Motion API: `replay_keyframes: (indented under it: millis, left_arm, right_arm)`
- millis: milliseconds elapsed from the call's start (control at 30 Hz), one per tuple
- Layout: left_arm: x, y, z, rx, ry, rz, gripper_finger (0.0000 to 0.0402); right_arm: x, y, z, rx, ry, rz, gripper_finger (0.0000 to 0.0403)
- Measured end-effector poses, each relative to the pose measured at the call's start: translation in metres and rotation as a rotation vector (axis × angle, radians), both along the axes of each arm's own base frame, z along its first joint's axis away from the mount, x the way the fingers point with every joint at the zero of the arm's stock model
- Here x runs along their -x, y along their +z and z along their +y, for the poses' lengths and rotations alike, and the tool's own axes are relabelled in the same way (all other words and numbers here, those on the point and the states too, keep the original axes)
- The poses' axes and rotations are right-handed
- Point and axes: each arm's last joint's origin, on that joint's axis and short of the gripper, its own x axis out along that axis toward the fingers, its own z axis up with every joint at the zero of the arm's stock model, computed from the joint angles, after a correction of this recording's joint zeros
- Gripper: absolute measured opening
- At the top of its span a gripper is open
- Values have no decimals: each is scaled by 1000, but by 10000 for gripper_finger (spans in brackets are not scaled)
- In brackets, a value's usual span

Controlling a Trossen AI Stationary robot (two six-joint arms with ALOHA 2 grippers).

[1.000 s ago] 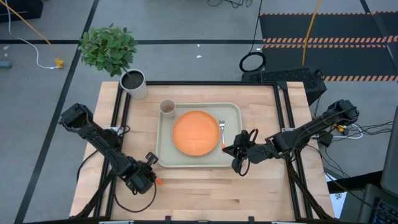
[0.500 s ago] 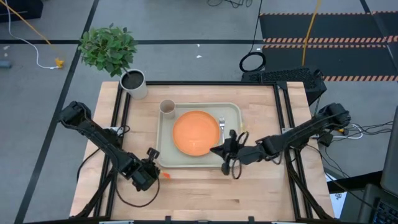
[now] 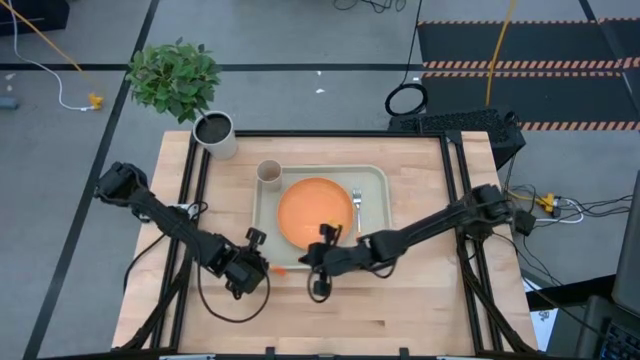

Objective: Pick and place plate/cup/fork/spoon on tray
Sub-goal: Put the orange spoon on the white serving tray to the right of the orange fork

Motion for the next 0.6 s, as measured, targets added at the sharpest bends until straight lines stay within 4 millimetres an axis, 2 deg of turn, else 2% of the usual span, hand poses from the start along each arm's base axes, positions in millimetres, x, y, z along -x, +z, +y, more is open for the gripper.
replay_keyframes:
  millis: [100, 200, 433, 600]
  left_arm:
    - [-7, 10, 1, -16, 8, -33, 5]
    - [-12, 16, 3, -28, 31, -67, 10]
    - [-18, 18, 10, -58, 87, -103, 11]
    - [-20, 18, 14, -58, 107, -106, 10]
  right_arm:
    - [-11, -12, 0, 27, 8, 23, 25]
    - [-17, -17, -1, 45, 12, 31, 63]
    - [-19, -14, -1, 35, 8, -4, 172]
    - [-20, -10, -1, 4, -4, -38, 236]
